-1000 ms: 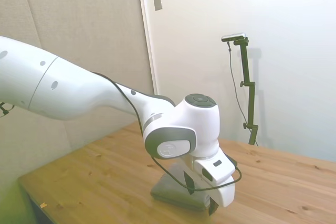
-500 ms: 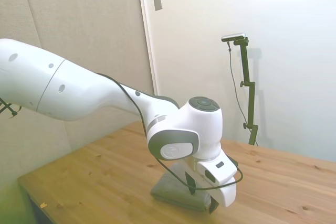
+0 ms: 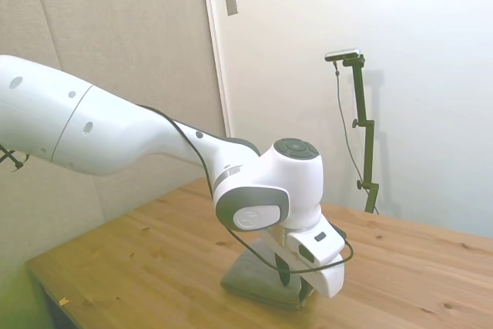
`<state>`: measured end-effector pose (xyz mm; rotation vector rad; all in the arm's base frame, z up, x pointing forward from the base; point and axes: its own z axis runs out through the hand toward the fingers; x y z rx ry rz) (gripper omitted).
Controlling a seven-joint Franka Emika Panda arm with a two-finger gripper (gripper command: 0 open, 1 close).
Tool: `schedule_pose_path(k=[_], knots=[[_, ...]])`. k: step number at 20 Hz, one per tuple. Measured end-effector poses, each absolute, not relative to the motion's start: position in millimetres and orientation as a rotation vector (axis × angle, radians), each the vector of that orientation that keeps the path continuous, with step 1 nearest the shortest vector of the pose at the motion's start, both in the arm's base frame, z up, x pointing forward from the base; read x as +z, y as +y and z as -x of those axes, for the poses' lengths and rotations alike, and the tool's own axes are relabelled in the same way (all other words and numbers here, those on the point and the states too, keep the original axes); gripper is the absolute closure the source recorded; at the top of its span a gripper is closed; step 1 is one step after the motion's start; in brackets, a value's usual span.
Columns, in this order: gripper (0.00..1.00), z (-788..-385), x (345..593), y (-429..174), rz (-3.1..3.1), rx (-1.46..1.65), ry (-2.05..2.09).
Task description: Unfold the towel
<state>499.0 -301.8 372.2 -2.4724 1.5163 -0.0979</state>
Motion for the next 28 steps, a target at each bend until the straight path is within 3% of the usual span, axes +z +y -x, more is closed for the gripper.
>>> schedule_pose_path(k=[7,12,19,24,28], knots=[[1.0,-499.2,374.7,-301.4,2.474,-0.104,1.508],[1.0,-508.7,405.7,-280.3,2.491,-0.155,1.434],[1.0,-543.4,473.1,-180.9,2.581,-0.274,1.192],[1.0,-565.0,491.1,-105.1,2.673,-0.3,1.014],[1.0,-556.6,492.4,-59.2,2.778,-0.296,0.831]])
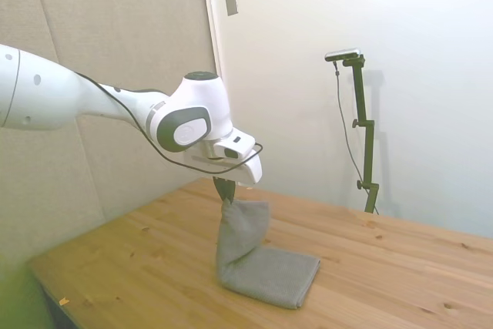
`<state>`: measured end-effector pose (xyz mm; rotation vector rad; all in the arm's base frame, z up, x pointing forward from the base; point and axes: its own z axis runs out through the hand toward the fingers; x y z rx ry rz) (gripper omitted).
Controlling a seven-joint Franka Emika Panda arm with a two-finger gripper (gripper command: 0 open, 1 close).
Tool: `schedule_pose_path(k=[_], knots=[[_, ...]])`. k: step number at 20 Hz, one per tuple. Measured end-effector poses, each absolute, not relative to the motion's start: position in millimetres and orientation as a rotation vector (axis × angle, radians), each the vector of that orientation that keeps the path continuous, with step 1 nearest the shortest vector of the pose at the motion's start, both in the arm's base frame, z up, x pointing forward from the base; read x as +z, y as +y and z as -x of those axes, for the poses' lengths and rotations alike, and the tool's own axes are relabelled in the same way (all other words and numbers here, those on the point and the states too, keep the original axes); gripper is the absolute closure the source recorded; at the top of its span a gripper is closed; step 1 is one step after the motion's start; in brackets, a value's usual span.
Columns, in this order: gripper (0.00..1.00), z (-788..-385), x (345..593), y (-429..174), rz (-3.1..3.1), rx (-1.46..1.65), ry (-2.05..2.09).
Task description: Unfold the towel
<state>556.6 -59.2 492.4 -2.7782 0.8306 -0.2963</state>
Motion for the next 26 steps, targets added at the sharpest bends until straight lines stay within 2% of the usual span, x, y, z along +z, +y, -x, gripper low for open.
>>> schedule_pose_path(k=[7,8,16,20,26], knots=[[1.0,-514.6,464.0,-8.2,2.933,-0.155,0.354],[0.0,-508.5,461.1,-4.0,2.943,-0.147,0.281],[0.0,-481.5,441.1,26.3,2.93,-0.031,-0.27],[0.0,-476.1,429.4,36.2,2.917,0.006,-0.348],[0.0,-466.1,427.1,47.2,2.871,0.13,-0.367]])
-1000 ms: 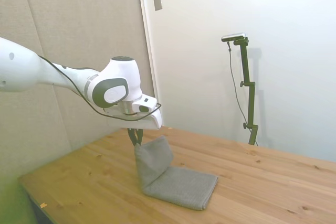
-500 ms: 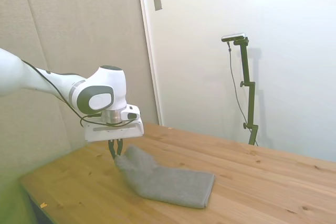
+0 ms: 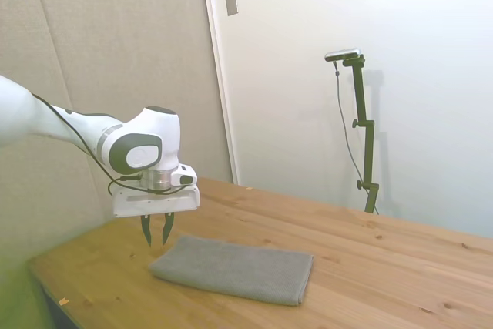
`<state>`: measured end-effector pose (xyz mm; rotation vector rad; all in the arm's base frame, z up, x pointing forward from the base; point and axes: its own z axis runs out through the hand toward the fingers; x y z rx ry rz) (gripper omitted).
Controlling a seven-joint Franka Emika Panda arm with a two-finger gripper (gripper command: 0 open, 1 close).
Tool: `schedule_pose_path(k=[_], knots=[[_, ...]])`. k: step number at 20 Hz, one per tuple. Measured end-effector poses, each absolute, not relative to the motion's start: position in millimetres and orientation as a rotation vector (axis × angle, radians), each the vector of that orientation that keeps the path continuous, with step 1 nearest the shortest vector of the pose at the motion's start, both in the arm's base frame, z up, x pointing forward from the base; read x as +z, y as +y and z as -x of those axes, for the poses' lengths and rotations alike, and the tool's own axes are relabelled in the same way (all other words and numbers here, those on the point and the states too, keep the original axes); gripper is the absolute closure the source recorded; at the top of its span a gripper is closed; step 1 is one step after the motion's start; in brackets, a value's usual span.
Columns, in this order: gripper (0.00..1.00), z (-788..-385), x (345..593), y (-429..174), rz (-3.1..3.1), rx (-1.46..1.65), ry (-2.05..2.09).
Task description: Unfold the towel
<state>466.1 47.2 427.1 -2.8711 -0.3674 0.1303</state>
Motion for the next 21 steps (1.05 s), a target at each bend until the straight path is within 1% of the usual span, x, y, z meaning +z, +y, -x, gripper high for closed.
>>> schedule_pose_path(k=[4,7,9,12,18,21], knots=[[0.0,-460.0,435.9,54.1,2.961,0.149,-0.16],[0.0,-449.9,435.4,70.0,3.018,0.122,0.032],[0.0,-438.0,440.6,70.5,3.027,0.107,0.169],[0.0,-415.3,448.7,54.4,3.026,0.073,0.383],[0.0,-370.9,451.8,38.9,2.983,-0.001,0.79],[0.0,-352.1,463.1,36.8,2.943,-0.078,0.979]])
